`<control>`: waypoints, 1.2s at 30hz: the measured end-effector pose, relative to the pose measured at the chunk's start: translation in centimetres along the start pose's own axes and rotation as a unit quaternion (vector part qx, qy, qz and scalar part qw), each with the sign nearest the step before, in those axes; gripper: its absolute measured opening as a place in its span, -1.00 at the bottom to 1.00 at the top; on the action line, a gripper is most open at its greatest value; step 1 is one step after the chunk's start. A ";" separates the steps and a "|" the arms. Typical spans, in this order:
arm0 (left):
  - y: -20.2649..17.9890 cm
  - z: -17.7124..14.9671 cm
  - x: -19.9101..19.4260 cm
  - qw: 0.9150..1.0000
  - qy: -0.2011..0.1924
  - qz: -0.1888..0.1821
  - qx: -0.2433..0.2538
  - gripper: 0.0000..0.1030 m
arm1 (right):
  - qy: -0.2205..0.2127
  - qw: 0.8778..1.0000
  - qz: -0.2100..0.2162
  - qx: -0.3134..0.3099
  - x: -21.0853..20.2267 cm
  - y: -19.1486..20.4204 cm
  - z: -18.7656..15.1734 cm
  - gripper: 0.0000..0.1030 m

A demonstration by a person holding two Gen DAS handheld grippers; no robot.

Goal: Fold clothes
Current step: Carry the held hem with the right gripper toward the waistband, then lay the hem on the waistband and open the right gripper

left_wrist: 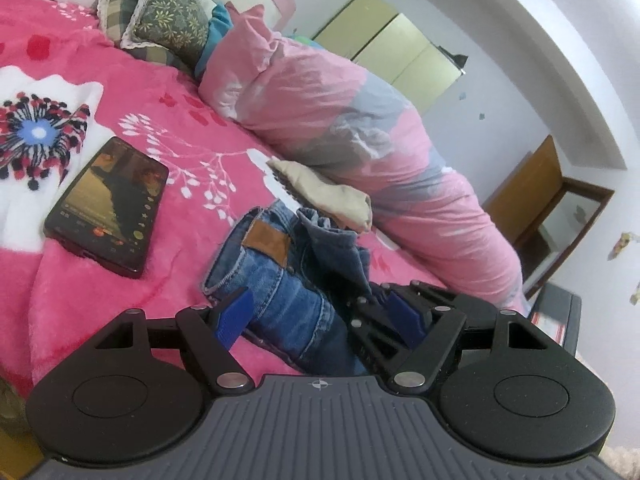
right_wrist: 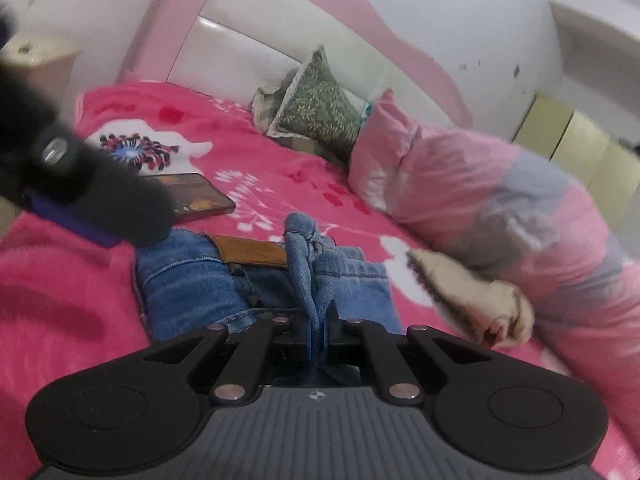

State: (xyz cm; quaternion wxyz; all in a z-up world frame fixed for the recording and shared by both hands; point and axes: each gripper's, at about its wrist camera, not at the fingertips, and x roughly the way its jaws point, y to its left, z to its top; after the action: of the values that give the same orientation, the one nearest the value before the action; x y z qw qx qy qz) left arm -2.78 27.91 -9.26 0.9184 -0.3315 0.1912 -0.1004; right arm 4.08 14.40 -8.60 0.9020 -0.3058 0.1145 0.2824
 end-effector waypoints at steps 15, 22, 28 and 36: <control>1.4 0.1 0.0 1.000 0.000 0.015 -0.022 0.45 | -0.024 0.999 -0.002 -0.037 -0.3 1.9 1.2 -0.91; 1.2 0.2 -0.1 1.000 -0.003 0.013 -0.016 0.45 | -0.023 0.998 0.000 -0.060 -0.3 2.7 0.9 -0.91; 1.1 0.1 -0.1 1.000 -0.004 0.018 -0.016 0.45 | -0.031 0.997 0.002 -0.065 -0.1 2.8 0.6 -0.90; 1.2 0.2 0.0 0.999 -0.004 0.026 -0.019 0.45 | -0.041 0.997 0.000 -0.071 -0.1 2.9 0.8 -0.90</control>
State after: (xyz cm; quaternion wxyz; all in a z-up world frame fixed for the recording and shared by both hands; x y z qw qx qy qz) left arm -2.64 28.93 -9.86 0.9150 -0.3440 0.1979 -0.0721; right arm 2.37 16.70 -9.35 0.8817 -0.3578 0.0572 0.3021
